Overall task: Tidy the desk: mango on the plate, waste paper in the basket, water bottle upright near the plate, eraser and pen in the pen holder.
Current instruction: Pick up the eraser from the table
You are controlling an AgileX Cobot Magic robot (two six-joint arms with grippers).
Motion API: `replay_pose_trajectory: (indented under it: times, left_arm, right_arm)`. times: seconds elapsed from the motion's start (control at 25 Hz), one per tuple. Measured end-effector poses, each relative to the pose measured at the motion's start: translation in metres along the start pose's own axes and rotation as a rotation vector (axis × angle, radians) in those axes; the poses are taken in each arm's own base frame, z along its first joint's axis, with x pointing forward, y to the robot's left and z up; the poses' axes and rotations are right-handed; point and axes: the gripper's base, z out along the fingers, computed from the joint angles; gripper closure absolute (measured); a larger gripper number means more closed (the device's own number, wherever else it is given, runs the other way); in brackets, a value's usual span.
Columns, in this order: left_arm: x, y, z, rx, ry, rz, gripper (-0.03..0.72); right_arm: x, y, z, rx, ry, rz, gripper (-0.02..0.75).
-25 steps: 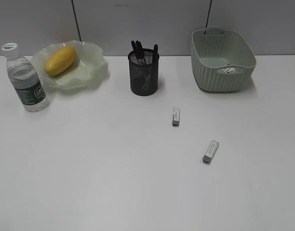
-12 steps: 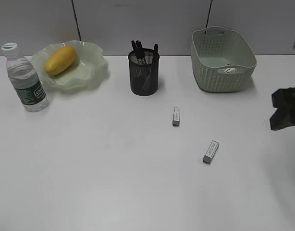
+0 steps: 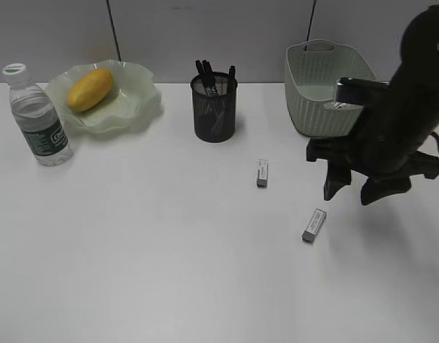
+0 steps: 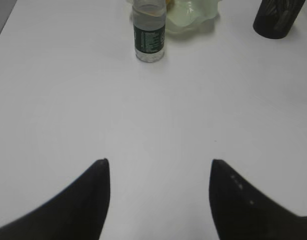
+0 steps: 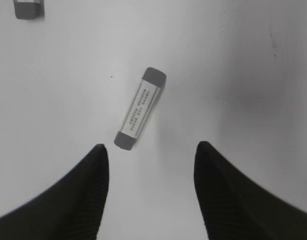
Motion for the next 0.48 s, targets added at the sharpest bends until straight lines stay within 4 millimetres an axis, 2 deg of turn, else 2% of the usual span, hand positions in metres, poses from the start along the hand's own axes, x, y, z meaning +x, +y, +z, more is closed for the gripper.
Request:
replay_pose_trajectory:
  times: [0.2,0.48]
  left_arm:
    - [0.000,0.000,0.000,0.000,0.000,0.000,0.214]
    - [0.000,0.001,0.000,-0.008,-0.001,0.004,0.214]
  right_arm:
    - [-0.007,0.014,0.021,0.020,0.024,0.061,0.298]
    - [-0.010,0.016,0.053,0.064,0.082,0.112,0.302]
